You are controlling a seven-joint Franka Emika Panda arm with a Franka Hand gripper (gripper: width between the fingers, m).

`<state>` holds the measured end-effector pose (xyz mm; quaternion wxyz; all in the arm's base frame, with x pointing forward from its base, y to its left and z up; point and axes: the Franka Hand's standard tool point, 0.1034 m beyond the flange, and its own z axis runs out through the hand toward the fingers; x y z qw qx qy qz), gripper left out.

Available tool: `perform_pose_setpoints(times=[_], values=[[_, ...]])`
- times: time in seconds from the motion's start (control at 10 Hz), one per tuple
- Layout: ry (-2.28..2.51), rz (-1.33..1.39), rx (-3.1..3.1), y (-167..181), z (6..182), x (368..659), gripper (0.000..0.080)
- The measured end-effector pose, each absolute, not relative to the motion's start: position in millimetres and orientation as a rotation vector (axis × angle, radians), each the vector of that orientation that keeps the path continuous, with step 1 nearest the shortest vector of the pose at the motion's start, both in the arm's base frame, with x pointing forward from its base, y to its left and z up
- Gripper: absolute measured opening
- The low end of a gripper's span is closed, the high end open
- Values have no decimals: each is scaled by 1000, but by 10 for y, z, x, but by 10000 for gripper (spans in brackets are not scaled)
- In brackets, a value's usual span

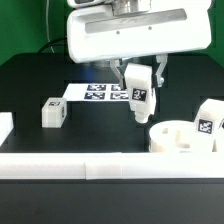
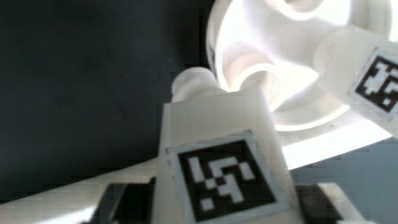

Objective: Assemble stool

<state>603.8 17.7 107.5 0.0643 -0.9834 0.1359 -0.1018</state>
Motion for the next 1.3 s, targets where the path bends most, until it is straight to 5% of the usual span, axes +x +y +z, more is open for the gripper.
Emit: perform_pose_setpoints(times=[1.3], values=[[442, -434, -2916, 407, 957, 6198, 324]])
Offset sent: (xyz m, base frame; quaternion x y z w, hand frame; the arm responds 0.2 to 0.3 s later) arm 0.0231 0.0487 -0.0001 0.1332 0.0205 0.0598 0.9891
